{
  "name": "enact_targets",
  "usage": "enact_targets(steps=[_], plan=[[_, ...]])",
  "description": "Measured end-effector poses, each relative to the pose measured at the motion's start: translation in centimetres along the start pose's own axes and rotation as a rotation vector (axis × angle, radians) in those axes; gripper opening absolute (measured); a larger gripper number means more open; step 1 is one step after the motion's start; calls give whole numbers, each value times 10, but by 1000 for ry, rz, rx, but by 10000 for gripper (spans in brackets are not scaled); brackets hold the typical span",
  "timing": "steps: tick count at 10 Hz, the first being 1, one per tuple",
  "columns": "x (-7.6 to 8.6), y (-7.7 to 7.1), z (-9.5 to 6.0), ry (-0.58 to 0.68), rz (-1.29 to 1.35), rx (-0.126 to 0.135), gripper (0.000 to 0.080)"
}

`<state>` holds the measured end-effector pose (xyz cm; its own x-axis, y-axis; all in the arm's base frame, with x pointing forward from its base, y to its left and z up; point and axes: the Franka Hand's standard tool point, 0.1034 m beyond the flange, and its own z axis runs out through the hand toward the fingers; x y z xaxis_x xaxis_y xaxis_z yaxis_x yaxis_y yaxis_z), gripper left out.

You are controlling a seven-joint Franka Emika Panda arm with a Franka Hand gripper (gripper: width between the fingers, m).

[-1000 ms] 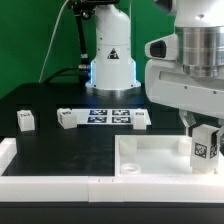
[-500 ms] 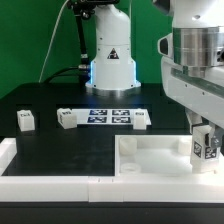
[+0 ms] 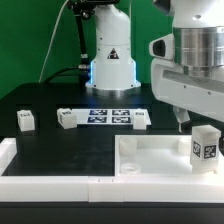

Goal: Assemble one leg

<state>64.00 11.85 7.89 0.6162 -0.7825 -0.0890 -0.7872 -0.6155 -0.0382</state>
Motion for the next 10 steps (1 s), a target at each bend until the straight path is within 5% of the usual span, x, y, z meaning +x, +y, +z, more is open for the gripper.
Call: enact_targets(steps=[10], plan=[[-4,-1,0,5,-986,-20,622]])
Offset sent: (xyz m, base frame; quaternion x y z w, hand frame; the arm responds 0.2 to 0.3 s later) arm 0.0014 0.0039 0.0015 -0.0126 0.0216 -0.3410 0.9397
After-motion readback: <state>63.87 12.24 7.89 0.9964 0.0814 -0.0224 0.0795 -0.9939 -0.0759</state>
